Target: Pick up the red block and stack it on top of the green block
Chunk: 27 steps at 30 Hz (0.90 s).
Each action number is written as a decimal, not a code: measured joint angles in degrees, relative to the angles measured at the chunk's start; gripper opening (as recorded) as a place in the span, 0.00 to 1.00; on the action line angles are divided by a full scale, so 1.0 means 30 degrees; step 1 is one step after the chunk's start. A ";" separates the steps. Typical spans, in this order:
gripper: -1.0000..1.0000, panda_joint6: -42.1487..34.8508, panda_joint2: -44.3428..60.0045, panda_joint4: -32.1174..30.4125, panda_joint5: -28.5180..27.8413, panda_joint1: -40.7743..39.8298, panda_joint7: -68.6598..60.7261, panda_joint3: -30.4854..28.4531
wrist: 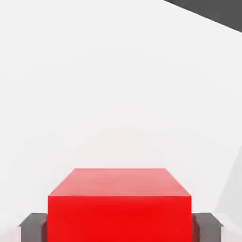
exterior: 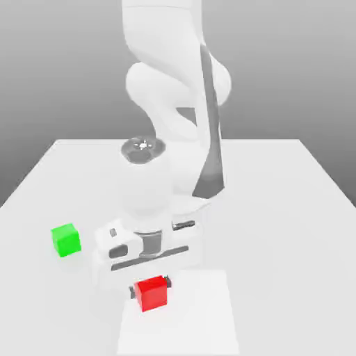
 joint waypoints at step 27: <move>0.00 -0.4855 -0.6350 -0.1720 -0.3923 -0.4106 1.1986 -0.2349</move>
